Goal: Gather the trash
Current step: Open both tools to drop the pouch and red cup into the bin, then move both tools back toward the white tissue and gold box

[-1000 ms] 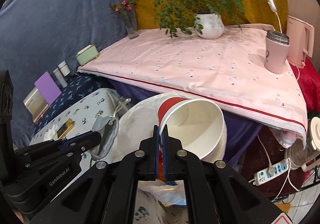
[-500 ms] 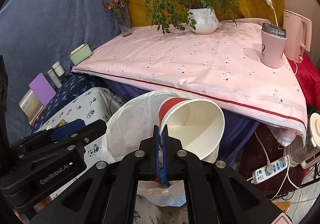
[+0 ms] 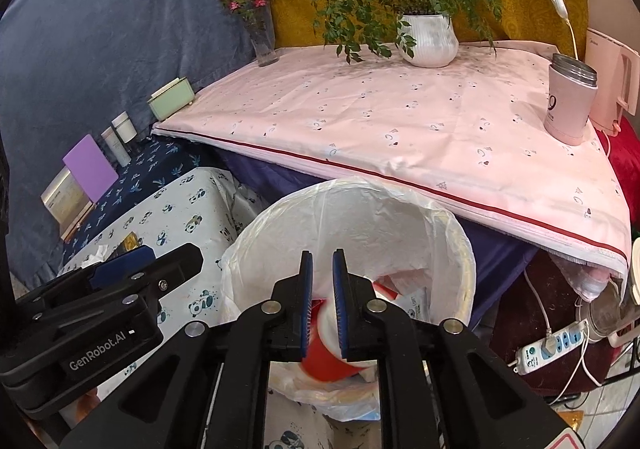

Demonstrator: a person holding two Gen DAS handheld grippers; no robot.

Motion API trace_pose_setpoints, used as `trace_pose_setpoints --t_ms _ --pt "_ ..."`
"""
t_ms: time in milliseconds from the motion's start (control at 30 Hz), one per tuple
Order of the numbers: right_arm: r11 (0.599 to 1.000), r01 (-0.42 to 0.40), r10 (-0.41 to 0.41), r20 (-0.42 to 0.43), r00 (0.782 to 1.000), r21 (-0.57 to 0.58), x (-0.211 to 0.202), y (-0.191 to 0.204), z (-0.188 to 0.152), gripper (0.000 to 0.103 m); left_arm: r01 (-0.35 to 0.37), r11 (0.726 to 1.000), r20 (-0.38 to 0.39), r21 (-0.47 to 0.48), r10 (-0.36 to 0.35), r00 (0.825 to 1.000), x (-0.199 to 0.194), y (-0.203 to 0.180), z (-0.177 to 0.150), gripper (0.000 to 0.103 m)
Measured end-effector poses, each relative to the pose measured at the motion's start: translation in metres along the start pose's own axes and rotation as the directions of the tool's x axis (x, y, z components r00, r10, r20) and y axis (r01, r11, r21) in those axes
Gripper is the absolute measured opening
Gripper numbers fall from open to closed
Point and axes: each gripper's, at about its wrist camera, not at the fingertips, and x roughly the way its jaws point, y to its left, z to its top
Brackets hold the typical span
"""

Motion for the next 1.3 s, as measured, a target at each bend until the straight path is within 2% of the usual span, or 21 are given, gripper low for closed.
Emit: trace_pose_setpoints --t_ms 67,233,400,467,633,1033,1167,1300 --pt "1.000 -0.004 0.004 0.001 1.000 -0.007 -0.001 0.004 0.001 0.012 -0.006 1.000 0.007 -0.020 0.006 1.000 -0.002 0.007 -0.001 0.063" --pt "0.999 -0.010 0.010 0.007 1.000 -0.041 -0.004 0.018 0.001 0.015 -0.030 0.998 0.013 -0.057 0.030 0.999 -0.006 0.026 -0.001 0.064" --pt "0.998 -0.026 0.027 0.013 1.000 -0.064 -0.006 0.037 0.001 0.028 -0.061 0.993 0.024 -0.104 0.064 0.998 -0.015 0.054 -0.005 0.068" --pt "0.997 -0.034 0.035 0.017 0.999 -0.072 -0.005 0.047 0.001 0.033 -0.082 0.989 0.028 -0.124 0.086 0.996 -0.019 0.069 -0.006 0.073" --pt "0.991 -0.066 0.066 -0.001 0.998 -0.115 0.003 0.078 -0.002 0.034 -0.127 0.976 0.035 -0.178 0.135 0.990 -0.029 0.105 -0.012 0.075" --pt "0.963 -0.157 0.141 -0.087 0.986 -0.217 0.033 0.175 -0.022 0.036 -0.263 0.923 0.011 -0.281 0.277 0.961 -0.050 0.210 -0.036 0.075" --pt "0.952 -0.203 0.176 -0.133 0.975 -0.230 0.048 0.208 -0.031 0.036 -0.305 0.900 -0.004 -0.310 0.320 0.948 -0.056 0.247 -0.044 0.075" --pt "0.943 -0.232 0.194 -0.171 0.966 -0.239 0.065 0.240 -0.039 0.046 -0.343 0.885 -0.021 -0.316 0.355 0.935 -0.056 0.281 -0.048 0.075"
